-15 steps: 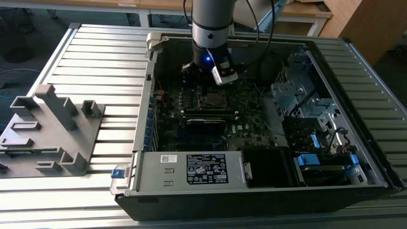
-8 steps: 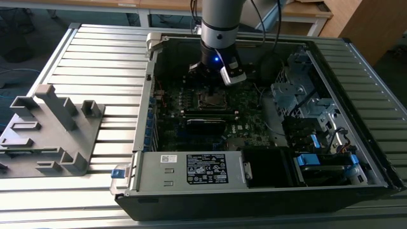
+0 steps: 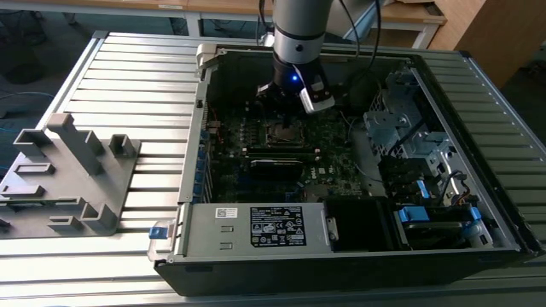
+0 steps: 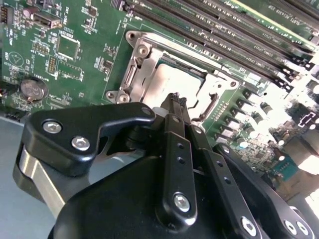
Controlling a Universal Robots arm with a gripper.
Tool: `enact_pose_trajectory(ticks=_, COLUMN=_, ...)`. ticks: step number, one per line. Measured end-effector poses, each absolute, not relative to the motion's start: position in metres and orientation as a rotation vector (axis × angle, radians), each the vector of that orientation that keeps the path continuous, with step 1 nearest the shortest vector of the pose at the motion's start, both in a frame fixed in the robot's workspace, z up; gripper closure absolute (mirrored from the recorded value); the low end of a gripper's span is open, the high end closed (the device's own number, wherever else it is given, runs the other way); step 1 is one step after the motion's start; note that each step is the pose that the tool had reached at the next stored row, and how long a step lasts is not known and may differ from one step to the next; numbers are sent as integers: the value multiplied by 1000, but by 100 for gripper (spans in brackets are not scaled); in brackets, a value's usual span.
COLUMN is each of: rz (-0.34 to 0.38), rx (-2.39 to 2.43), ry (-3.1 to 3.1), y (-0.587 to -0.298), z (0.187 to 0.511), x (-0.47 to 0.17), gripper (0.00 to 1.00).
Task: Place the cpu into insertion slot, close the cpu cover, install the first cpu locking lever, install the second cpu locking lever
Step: 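Close the cpu cover, then install the first cpu locking lever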
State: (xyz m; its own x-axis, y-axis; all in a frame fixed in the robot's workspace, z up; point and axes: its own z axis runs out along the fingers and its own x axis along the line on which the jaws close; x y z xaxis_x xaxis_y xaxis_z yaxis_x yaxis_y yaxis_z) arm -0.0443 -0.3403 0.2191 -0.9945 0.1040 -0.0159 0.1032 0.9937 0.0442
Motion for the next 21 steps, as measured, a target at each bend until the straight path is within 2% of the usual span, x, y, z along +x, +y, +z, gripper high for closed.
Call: enact_pose_trajectory(ticks=21, rz=68, rx=162, ry=3119, y=-340, z=230, x=-44, gripper=89)
